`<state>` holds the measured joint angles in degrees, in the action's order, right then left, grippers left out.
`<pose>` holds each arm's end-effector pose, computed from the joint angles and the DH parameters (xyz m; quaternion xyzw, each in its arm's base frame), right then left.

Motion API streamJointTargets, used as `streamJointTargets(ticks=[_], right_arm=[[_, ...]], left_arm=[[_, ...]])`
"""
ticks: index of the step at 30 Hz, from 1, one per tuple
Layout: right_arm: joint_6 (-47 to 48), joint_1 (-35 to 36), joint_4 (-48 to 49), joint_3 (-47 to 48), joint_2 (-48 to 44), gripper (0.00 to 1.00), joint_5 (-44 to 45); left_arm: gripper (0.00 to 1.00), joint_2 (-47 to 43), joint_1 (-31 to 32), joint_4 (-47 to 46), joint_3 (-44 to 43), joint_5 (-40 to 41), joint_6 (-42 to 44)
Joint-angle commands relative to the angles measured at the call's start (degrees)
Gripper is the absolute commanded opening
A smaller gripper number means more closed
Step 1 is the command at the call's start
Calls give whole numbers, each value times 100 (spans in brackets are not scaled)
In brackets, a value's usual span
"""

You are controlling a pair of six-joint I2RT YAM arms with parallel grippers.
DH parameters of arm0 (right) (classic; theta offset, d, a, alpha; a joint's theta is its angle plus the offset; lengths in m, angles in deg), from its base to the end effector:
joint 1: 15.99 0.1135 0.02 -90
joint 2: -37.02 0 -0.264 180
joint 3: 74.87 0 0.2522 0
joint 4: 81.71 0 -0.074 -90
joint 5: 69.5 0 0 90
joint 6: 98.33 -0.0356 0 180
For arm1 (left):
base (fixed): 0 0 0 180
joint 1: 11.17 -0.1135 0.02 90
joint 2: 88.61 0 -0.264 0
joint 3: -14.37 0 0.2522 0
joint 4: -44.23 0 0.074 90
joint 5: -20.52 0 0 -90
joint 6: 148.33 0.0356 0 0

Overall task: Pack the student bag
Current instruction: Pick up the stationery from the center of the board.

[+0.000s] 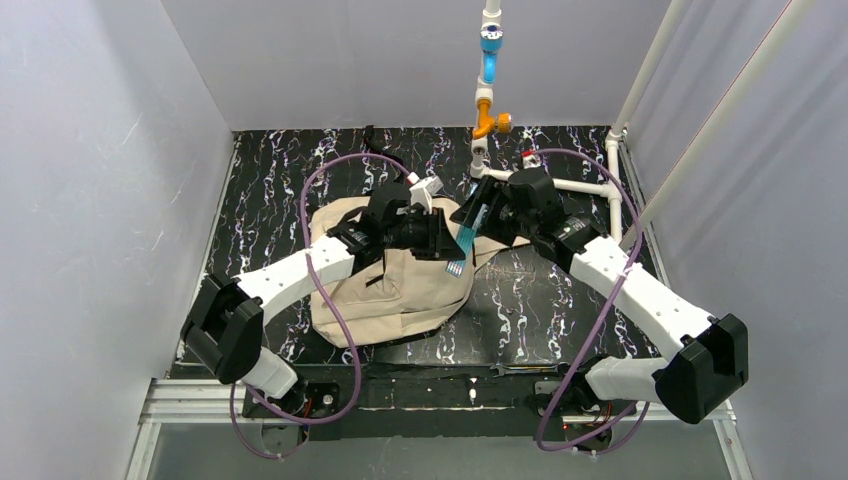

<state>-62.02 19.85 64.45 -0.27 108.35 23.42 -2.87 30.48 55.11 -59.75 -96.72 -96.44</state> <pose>0.2293 0.1634 0.3223 0.1472 0.8557 0.3332 0.3674 0.2470 -0.2415 0.2855 0.1557 0.8037 -0.4965 0.2888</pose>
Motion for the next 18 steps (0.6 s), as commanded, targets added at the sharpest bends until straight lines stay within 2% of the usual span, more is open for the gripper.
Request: streamJointTargets(ticks=[1,5,7,9,11,13,16,18], right_arm=[[1851,-234,-69,836,134,86,-886],[3180,-442,-333,1052,143,98,-1453],[3054,-912,-111,926,136,98,-2372],[2318,-1493,804,532,140,99,-3895],[1136,-1772,2570,97,264,98,-5029],[280,-1797,3613,-81,546,98,-5587],[-223,-1799,4136,-116,777,98,-5789],[-886,-1796,4989,-267,845,95,-5897]], left_arm=[[2,-373,-370,-45,98,-618,-138],[0,-717,-814,-53,267,-1131,-318],[0,-920,-1003,-73,356,-1516,-398],[0,-1136,-1137,-73,403,-1967,-450],[0,-1333,-1220,-73,465,-2318,-513],[1,-1482,-1225,-73,518,-2514,-571],[2,-1643,-1225,-99,605,-2710,-665],[2,-1691,-1230,-99,649,-2777,-716]])
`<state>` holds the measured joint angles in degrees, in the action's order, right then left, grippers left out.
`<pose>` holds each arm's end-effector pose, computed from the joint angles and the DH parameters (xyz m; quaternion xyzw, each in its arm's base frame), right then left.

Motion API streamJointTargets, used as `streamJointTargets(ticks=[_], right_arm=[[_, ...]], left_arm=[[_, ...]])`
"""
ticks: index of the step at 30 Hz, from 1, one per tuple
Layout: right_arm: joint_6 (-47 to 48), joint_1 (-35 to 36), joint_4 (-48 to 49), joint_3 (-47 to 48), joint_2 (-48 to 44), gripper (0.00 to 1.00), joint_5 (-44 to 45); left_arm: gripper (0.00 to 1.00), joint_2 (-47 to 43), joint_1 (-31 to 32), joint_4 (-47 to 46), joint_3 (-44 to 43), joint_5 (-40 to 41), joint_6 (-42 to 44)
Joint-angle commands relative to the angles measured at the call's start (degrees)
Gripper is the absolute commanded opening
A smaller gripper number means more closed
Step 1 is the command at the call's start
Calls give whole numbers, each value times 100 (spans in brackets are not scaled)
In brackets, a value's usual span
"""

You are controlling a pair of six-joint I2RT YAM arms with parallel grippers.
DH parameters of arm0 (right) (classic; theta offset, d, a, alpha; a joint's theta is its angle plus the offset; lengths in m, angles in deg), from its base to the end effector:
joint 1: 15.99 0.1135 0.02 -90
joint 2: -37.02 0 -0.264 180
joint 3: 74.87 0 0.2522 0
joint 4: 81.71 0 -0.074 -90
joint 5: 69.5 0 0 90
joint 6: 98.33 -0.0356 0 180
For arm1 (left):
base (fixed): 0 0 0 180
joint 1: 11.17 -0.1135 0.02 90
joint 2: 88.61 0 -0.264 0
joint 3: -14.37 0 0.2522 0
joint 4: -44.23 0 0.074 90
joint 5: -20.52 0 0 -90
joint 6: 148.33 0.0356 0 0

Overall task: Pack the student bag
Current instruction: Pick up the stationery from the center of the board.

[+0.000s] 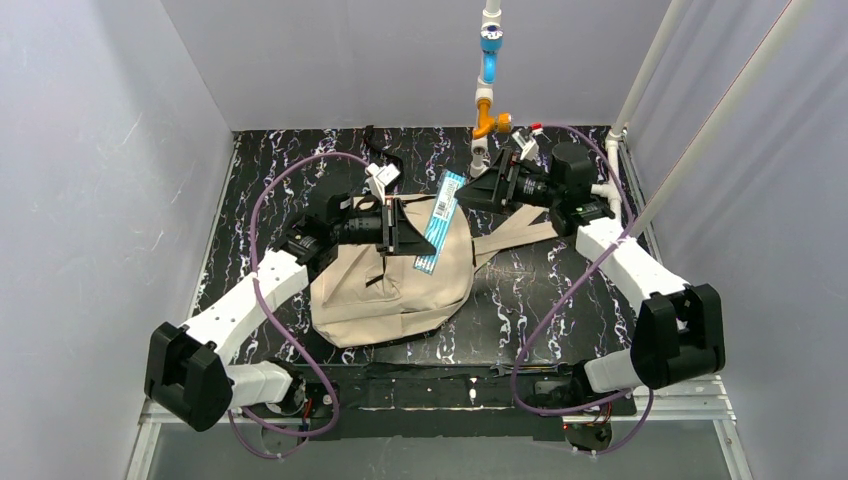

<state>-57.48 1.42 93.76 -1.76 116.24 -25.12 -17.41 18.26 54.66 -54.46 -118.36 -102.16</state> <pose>0.2964 0.1196 0.3277 -0.0441 0.7501 0.5724 0.3283 0.2323 -0.1619 0.3314 0.1669 0.7382 -0.5984 0.2629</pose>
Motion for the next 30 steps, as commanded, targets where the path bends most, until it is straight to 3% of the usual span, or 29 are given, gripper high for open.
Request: streamJointTargets(ticks=[1,5,9,11,21,23,26,28,30], right_arm=[[-1766,51,2659,-226,99,93,-1113],[-3137,52,4772,-526,398,71,-1290],[-4044,73,6082,-709,658,58,-1343],[-4162,129,6249,-716,726,56,-1339],[-4038,351,6340,-705,975,19,-1374],[-4025,351,6353,-686,1020,14,-1362],[-3844,302,6092,-663,1030,6,-1236],[-3314,210,5287,-631,952,5,-1043],[-2346,121,3883,-479,815,4,-716]], left_arm=[[2,-252,-8,-53,142,-647,-163],[2,-258,-5,-62,172,-843,-173],[2,-262,-7,-62,138,-907,-191],[1,-259,-3,-62,111,-929,-172],[3,-229,-22,-42,111,-1009,-209],[11,-233,-65,51,107,-927,-202],[47,-385,-271,391,176,-367,-228],[58,-596,-427,1361,111,523,-50],[65,-840,-455,2472,-172,2030,399]])
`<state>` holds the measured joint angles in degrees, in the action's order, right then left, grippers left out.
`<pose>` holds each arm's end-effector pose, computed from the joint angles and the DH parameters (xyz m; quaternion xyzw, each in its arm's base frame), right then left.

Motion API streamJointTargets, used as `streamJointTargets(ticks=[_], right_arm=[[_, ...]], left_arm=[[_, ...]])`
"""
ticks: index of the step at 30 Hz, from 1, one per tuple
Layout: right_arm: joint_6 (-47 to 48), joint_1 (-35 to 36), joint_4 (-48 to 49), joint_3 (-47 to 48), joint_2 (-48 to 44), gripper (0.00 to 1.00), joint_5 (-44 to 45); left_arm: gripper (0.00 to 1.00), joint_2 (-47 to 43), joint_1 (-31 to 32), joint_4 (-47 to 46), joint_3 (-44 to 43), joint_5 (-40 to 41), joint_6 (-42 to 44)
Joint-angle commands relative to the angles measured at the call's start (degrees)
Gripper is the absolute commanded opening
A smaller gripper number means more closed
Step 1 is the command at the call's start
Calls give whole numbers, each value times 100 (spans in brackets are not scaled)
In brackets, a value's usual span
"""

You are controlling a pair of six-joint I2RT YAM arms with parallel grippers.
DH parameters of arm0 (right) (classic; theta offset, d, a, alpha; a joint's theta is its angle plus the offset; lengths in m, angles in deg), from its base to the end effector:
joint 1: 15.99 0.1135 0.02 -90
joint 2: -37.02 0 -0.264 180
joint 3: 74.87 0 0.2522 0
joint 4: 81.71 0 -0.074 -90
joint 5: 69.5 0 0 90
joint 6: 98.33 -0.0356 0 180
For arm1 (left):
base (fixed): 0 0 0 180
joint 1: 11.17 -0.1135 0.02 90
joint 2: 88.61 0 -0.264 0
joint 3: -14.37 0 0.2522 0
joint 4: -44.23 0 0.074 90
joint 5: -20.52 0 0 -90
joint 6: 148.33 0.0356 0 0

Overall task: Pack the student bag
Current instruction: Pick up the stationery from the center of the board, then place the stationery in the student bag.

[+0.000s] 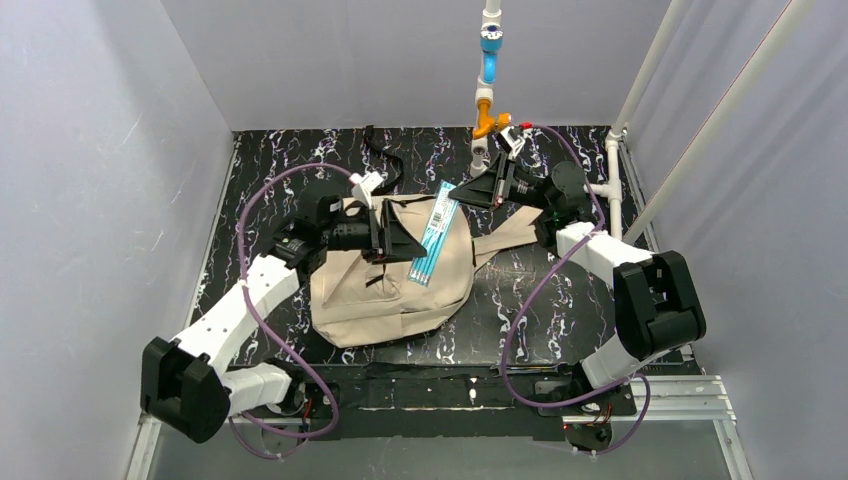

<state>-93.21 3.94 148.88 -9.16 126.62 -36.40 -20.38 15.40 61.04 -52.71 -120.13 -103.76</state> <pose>0.3022 0.1413 0.3173 -0.0944 0.6070 0.7455 0.2586 0.2257 -0.1436 0.3238 0.1284 0.7624 -0.5923 0.2267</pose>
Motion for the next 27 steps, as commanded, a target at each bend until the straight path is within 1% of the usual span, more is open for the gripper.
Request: streamJointTargets(ticks=[1,2,3,4,5,6,7,10,13,16,17,19,22,27], right_arm=[[1892,-144,-2492,421,-330,4,654],[2518,-142,-3519,621,-397,5,1042],[3154,-101,-4456,839,-459,4,1497],[3598,-50,-5138,1001,-514,4,2089],[3827,11,-5521,1066,-574,4,2651],[3882,43,-5538,1028,-617,4,3000],[3831,54,-5316,923,-626,4,3213],[3711,88,-4929,768,-464,3,3768],[3443,159,-4442,828,59,2,3675],[3318,324,-4019,940,499,1,3601],[3285,368,-3906,962,598,1,3602],[3164,433,-3721,1020,794,1,3546],[2999,513,-3451,1055,1019,1,3484],[2863,574,-3361,1161,1120,1,3493]], left_arm=[[69,-690,-169,2112,-369,2912,740],[72,-779,-169,2298,-383,3724,870],[74,-794,-165,2429,-422,4202,1032],[74,-727,-155,2441,-457,4598,1212],[74,-579,-148,2437,-529,4884,1425],[73,-371,-144,2462,-640,5151,1569],[72,-121,-143,2456,-755,5290,1689],[70,613,-125,2298,-1085,5435,1980],[69,1191,-100,2144,-1392,5539,2220],[63,1695,-91,2162,-1701,5616,2442],[59,1825,-90,2170,-1786,5573,2495],[46,2016,-90,2215,-1934,5467,2611],[31,2065,-90,2277,-1977,5624,2720],[14,1972,-90,2279,-1952,5645,2923]])
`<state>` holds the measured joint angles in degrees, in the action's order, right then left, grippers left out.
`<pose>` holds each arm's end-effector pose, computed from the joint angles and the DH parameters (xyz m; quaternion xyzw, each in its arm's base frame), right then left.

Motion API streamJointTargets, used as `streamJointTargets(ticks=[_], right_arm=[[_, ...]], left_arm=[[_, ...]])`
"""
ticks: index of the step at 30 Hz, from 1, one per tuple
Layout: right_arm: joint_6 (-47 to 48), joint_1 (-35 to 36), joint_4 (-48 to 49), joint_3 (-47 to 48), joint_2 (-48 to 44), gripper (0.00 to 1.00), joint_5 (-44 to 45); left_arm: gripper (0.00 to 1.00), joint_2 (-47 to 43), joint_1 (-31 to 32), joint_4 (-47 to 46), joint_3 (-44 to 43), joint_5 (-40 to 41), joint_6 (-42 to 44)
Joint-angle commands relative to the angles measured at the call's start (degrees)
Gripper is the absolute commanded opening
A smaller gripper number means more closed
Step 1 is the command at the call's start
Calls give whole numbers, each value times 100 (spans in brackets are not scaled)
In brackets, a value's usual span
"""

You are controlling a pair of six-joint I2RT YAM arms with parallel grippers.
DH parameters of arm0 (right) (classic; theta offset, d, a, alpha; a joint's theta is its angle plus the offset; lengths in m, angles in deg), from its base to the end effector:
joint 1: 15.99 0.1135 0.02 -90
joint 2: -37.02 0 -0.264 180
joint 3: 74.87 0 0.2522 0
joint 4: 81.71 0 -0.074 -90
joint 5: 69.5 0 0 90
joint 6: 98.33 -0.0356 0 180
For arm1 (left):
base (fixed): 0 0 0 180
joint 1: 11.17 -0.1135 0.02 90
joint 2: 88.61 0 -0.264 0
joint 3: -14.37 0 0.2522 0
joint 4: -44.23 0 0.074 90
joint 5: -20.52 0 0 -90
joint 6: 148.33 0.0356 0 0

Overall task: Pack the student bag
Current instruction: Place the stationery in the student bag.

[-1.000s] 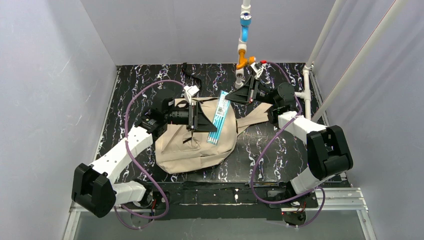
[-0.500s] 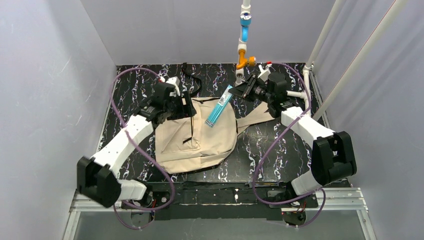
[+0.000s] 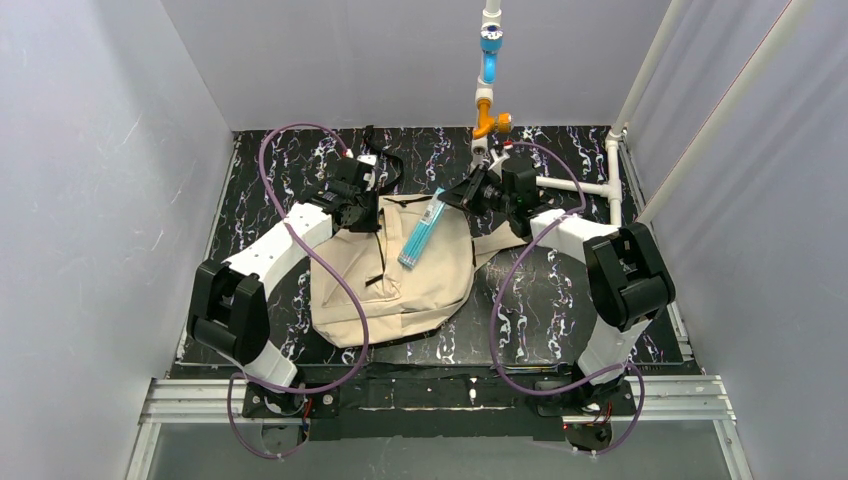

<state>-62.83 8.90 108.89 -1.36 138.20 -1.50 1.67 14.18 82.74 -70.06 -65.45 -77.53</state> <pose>0.3544 0.1791 0.2240 0.0921 0.7922 0.4907 0.3509 0.3178 -0.1478 0.2752 0.0358 0.9206 -0.1169 0.3710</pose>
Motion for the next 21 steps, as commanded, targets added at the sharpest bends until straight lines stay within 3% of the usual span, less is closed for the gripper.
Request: streamJointTargets(ticks=[1,5,21], right_arm=[[-152,78,584,417,-83,1,37],[114,78,151,643,-238,1,178],[-824,667,1129,1146,722,1,-328]], left_arm=[[10,-224,32,121,-212,158,329],[0,-286,37,148,-166,61,327],[0,-508,34,74,-204,-399,-32]])
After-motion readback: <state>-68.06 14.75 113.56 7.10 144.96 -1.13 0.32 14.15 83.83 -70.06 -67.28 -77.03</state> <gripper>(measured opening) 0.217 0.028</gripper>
